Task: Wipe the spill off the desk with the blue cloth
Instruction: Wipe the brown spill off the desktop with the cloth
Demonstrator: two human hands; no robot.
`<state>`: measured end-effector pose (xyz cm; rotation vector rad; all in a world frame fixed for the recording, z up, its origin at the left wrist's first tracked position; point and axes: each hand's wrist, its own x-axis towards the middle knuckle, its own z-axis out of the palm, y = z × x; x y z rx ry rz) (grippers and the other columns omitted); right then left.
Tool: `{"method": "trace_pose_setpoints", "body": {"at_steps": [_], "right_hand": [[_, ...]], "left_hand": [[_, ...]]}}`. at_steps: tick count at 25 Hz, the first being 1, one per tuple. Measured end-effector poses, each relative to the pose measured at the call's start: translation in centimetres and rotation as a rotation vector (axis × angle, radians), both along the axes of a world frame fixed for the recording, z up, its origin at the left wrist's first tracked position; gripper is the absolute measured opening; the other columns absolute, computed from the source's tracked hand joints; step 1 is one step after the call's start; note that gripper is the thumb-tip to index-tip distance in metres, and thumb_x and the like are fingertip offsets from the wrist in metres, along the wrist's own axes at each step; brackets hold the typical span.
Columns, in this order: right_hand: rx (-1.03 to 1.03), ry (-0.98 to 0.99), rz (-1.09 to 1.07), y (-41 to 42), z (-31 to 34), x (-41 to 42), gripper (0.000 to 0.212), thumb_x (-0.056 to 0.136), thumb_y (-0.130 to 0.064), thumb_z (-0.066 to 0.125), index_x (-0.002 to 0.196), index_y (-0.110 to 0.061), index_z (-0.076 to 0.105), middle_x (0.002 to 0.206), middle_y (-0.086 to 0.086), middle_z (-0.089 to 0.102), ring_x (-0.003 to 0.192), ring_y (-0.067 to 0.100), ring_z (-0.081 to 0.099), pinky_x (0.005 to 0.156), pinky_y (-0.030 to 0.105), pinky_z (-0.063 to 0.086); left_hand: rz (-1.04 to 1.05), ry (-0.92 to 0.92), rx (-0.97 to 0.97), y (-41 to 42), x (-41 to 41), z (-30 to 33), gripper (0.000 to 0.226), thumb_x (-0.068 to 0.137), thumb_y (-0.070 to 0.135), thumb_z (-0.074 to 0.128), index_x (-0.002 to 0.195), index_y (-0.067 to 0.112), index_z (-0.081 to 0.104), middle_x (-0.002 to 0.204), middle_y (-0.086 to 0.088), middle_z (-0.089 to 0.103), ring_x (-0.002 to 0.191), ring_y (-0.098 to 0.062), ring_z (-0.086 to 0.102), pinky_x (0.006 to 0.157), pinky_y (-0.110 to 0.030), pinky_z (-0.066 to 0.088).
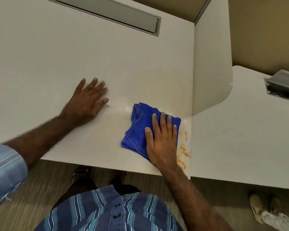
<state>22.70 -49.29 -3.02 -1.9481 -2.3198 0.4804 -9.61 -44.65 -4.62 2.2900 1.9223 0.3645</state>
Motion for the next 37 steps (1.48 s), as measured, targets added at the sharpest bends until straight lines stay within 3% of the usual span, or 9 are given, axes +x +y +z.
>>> {"method": "trace_pose_setpoints", "body": {"at_steps": [3,7,10,14,19,24,30,34,37], "right_hand": [[0.114,-0.154,0.027,0.3,-1.2,-0.7,0.078,0.108,-0.07,0.015,0.174,-0.028,0.012,0.183,0.007,0.001,0.169,0.029,-0.006,0.136,0.057,0.004],[0.176,-0.154,0.124,3.8,-1.8,-1.0,0.078,0.107,-0.075,0.021,0.173,-0.034,0.016,0.183,0.006,0.005,0.17,0.031,0.0,0.135,0.059,0.007],[0.198,-0.154,0.073,9.9,-1.5,-3.1,0.078,0.105,-0.075,0.027,0.172,-0.033,0.022,0.182,0.009,0.014,0.169,0.035,0.009,0.134,0.061,0.01],[0.157,-0.14,0.017,15.0,-1.1,-7.9,0.088,0.101,-0.082,0.028,0.172,-0.032,0.018,0.182,0.015,0.009,0.168,0.041,0.005,0.132,0.065,0.008],[0.198,-0.071,0.244,8.0,-2.2,-8.2,0.092,0.097,-0.088,0.027,0.172,-0.035,0.018,0.183,0.009,0.002,0.169,0.035,-0.003,0.132,0.065,0.003],[0.195,-0.024,0.348,-1.7,-3.0,-5.8,0.091,0.098,-0.086,0.031,0.172,-0.034,0.02,0.183,0.007,0.001,0.169,0.035,-0.003,0.133,0.066,0.004],[0.248,-0.009,0.431,8.6,-2.4,-7.0,0.085,0.099,-0.082,0.037,0.169,-0.036,0.03,0.182,0.002,0.018,0.169,0.029,0.009,0.134,0.059,0.008],[0.192,-0.066,0.296,16.8,-1.6,-3.8,0.086,0.098,-0.084,0.033,0.17,-0.039,0.024,0.182,0.001,0.013,0.169,0.03,0.006,0.134,0.06,0.007],[0.169,-0.087,0.181,17.5,-1.4,0.0,0.09,0.098,-0.086,0.028,0.172,-0.036,0.019,0.183,0.003,0.01,0.169,0.032,0.003,0.134,0.062,0.006]], "left_hand": [[0.029,-0.033,-0.009,-0.5,0.5,-0.5,0.067,0.107,0.049,0.03,0.158,0.007,0.044,0.169,-0.01,0.035,0.162,-0.028,0.022,0.133,-0.052,0.009],[0.044,-0.058,-0.031,-0.3,0.5,-0.5,0.065,0.108,0.05,0.03,0.159,0.011,0.043,0.171,-0.006,0.033,0.163,-0.023,0.019,0.134,-0.048,0.009],[0.057,-0.067,-0.023,-0.3,0.6,-0.4,0.061,0.109,0.045,0.03,0.158,0.012,0.045,0.17,-0.005,0.034,0.162,-0.022,0.021,0.133,-0.048,0.011],[0.068,-0.09,-0.021,-0.2,0.6,-0.4,0.054,0.111,0.034,0.029,0.158,0.013,0.045,0.17,-0.004,0.035,0.162,-0.02,0.021,0.133,-0.047,0.011],[0.039,-0.085,0.0,-0.2,-0.1,-1.2,0.056,0.108,0.016,0.033,0.163,0.006,0.032,0.17,-0.008,0.035,0.162,-0.025,0.023,0.133,-0.049,0.013],[0.029,-0.06,-0.001,-0.1,-0.2,-1.4,0.063,0.102,0.014,0.034,0.164,0.007,0.028,0.171,-0.007,0.032,0.162,-0.024,0.021,0.133,-0.05,0.014],[0.057,-0.115,-0.017,-0.1,0.1,-0.9,0.061,0.103,0.015,0.036,0.163,0.006,0.032,0.17,-0.008,0.035,0.161,-0.024,0.024,0.133,-0.049,0.014],[0.051,-0.089,-0.007,-0.4,0.4,-0.3,0.058,0.107,0.017,0.035,0.164,0.006,0.03,0.171,-0.008,0.033,0.161,-0.025,0.023,0.132,-0.05,0.015],[0.079,-0.094,-0.03,-0.5,0.7,0.0,0.057,0.111,0.031,0.035,0.163,0.009,0.033,0.17,-0.007,0.034,0.161,-0.024,0.024,0.133,-0.048,0.013]]}}
